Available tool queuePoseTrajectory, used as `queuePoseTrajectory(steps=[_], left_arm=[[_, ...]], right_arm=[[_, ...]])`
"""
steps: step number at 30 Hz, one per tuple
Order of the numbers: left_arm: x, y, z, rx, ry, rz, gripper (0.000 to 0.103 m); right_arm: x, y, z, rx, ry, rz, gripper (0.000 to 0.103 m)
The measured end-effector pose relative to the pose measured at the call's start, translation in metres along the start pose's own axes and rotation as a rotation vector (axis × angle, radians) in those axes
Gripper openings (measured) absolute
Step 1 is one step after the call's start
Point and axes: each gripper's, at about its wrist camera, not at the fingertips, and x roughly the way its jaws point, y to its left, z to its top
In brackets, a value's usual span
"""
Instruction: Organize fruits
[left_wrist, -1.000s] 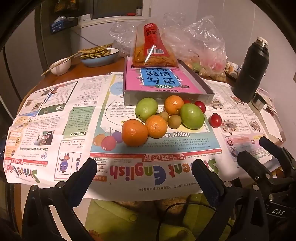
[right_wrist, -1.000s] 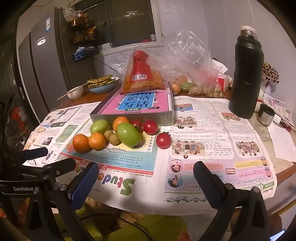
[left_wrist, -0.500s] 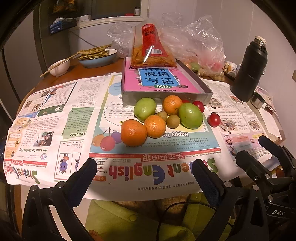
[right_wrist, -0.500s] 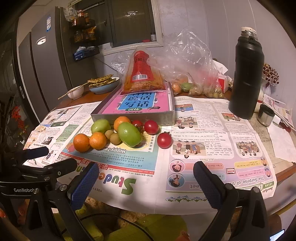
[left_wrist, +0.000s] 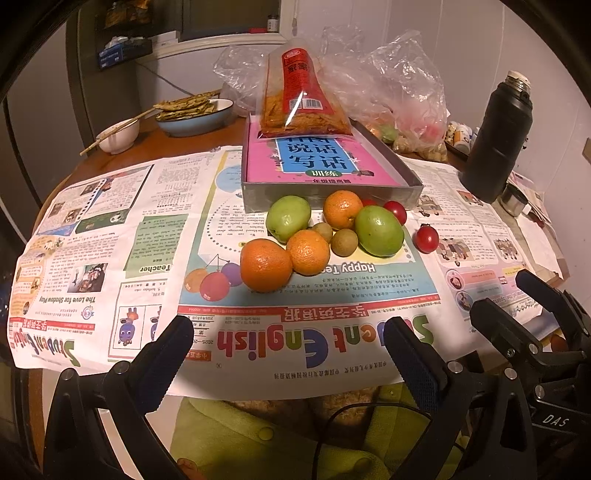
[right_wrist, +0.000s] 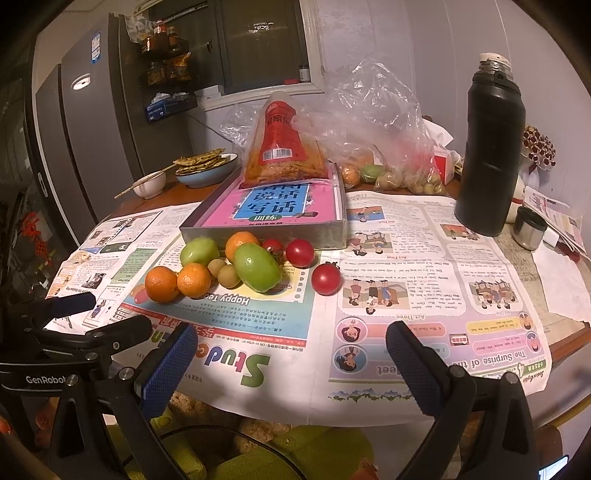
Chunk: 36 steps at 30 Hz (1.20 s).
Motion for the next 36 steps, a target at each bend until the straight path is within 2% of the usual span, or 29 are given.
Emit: queuePoseTrajectory(steps=[36], left_arm=[[0.007, 0.004, 0.001, -0.002, 0.014, 0.008, 0.102]], right_arm=[[0.011, -0.004, -0.001, 0.008, 0.028, 0.010, 0.103]])
